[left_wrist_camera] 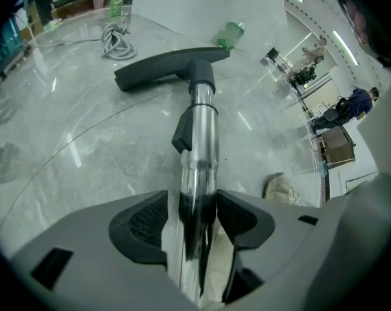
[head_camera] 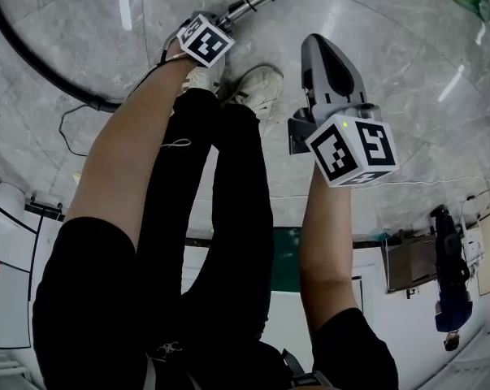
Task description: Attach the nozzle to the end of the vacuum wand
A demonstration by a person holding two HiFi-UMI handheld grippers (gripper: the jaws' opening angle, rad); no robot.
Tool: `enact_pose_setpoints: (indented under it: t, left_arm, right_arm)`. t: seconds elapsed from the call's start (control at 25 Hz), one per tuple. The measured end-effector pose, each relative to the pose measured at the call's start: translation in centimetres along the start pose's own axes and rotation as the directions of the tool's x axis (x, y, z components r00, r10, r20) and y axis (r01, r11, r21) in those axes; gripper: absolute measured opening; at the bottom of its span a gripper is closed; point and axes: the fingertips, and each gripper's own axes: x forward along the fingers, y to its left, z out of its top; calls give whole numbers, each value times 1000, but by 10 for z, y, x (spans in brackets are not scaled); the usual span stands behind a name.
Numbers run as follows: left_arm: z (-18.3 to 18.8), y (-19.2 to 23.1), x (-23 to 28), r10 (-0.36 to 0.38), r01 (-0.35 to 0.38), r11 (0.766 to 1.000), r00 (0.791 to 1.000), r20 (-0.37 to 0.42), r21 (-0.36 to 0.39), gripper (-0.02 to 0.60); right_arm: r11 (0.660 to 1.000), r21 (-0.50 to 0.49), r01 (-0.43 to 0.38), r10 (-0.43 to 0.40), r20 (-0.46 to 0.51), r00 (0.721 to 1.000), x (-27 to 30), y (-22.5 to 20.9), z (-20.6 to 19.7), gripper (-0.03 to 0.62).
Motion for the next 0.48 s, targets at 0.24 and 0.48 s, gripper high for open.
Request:
enact_pose_setpoints:
  t: [0.24,0.48]
  left_arm:
    - [63,13,-156,184,-105,968,916,357,-229,11]
    - [133,-38,-380,195,-48,967,770,607,-249,9]
  right_arm:
    - [992,-90,87,-85,24,996,-27,37,40,15]
    - [976,-135,169,-156,97,983,-102,109,130,15]
